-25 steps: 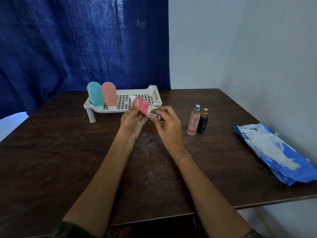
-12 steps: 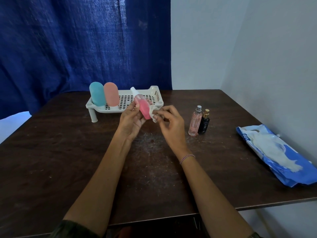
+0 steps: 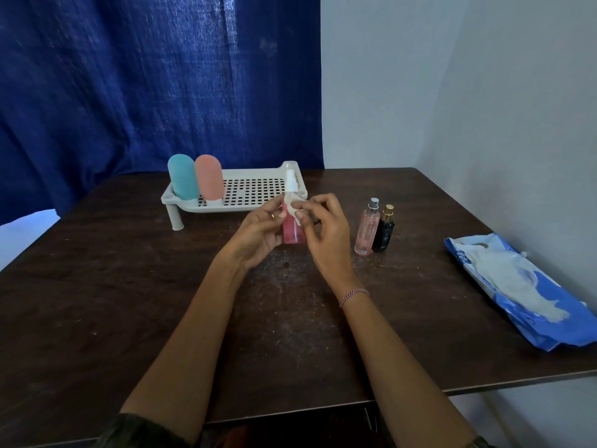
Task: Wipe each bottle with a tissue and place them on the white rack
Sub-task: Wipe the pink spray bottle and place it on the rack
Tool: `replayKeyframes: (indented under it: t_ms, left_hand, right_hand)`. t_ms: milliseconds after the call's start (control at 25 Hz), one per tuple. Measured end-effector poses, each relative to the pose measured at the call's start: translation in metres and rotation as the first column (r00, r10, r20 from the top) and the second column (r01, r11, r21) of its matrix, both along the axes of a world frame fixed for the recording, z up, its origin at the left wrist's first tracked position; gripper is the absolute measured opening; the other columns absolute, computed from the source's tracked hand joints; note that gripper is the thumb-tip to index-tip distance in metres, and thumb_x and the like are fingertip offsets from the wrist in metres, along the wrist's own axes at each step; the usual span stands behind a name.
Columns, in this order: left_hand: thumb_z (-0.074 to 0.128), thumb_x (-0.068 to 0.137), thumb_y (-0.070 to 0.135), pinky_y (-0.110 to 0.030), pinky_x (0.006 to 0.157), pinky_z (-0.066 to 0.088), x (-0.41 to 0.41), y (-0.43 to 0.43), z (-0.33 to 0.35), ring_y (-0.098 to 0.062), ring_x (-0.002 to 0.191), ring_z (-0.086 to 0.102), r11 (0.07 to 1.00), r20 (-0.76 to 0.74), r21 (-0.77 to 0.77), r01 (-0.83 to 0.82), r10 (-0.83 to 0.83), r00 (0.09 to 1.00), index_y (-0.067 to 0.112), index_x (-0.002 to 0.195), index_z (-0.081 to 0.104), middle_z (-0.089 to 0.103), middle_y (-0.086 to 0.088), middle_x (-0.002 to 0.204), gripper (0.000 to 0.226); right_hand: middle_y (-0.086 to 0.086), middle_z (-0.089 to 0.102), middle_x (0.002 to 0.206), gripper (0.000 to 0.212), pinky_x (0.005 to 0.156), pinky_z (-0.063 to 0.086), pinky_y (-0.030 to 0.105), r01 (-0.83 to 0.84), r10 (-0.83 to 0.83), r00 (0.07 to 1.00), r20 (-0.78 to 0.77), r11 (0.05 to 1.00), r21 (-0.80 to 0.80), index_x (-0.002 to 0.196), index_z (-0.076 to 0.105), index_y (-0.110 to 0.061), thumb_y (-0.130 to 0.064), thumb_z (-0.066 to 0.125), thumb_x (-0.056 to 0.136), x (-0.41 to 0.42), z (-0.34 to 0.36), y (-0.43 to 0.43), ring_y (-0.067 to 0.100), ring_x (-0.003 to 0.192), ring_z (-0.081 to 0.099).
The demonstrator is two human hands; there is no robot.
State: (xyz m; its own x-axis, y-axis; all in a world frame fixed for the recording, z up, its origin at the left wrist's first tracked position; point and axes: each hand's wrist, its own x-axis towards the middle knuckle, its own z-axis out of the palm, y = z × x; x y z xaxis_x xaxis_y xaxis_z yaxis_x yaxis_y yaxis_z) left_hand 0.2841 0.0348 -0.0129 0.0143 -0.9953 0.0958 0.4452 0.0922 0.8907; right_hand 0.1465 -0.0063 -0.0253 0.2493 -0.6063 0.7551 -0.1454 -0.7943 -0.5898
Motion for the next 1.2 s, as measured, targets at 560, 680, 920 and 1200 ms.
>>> replayKeyframes:
  t_ms: [560, 680, 920, 1200]
  left_hand:
    - [0.055, 0.085, -0.006, -0.032, 0.091, 0.053, -0.004, 0.0, -0.001, -0.012, 0.109, 0.062, 0.995, 0.199, 0.023, -0.097, 0.09, 0.976, 0.017, 0.124, 0.05, 0.064, 0.0, 0.116, 0.045]
    - [0.054, 0.085, -0.009, -0.031, 0.09, 0.053, -0.006, 0.0, 0.001, -0.011, 0.107, 0.062, 0.987, 0.188, 0.023, -0.156, 0.149, 0.971, 0.022, 0.116, 0.052, 0.064, 0.002, 0.112, 0.044]
    - [0.065, 0.074, 0.0, -0.034, 0.088, 0.055, -0.001, 0.0, 0.0, -0.015, 0.112, 0.061, 0.968, 0.112, -0.026, -0.25, 0.251, 0.961, 0.023, 0.117, 0.053, 0.061, -0.003, 0.122, 0.051]
    - [0.072, 0.073, -0.006, -0.037, 0.092, 0.052, 0.003, -0.002, -0.001, -0.017, 0.11, 0.062, 0.873, 0.192, -0.111, -0.475, 0.488, 0.852, 0.026, 0.109, 0.058, 0.065, 0.002, 0.114, 0.05]
  right_hand:
    - [-0.002, 0.056, 0.106, 0.015, 0.084, 0.054, 0.035, 0.007, -0.024, 0.997, 0.072, 0.973, 0.232, 0.1, 0.063, -0.01, -0.006, 0.051, 0.092, -0.004, -0.003, -0.015, 0.012, 0.097, 0.057]
    - [-0.002, 0.058, 0.109, 0.015, 0.085, 0.053, 0.032, -0.031, 0.009, 0.997, 0.076, 0.954, 0.297, 0.103, 0.061, -0.014, -0.01, 0.053, 0.092, -0.004, -0.003, -0.013, 0.012, 0.099, 0.058]
    - [0.0, 0.062, 0.106, 0.013, 0.082, 0.051, 0.025, -0.097, 0.097, 0.995, 0.022, 0.911, 0.402, 0.101, 0.061, -0.016, -0.011, 0.059, 0.089, -0.008, -0.001, -0.01, 0.014, 0.099, 0.058]
    - [-0.001, 0.061, 0.093, 0.009, 0.073, 0.046, 0.018, -0.081, 0.169, 0.941, -0.293, 0.954, 0.29, 0.085, 0.067, -0.016, -0.011, 0.068, 0.077, -0.013, -0.008, -0.011, 0.009, 0.084, 0.057]
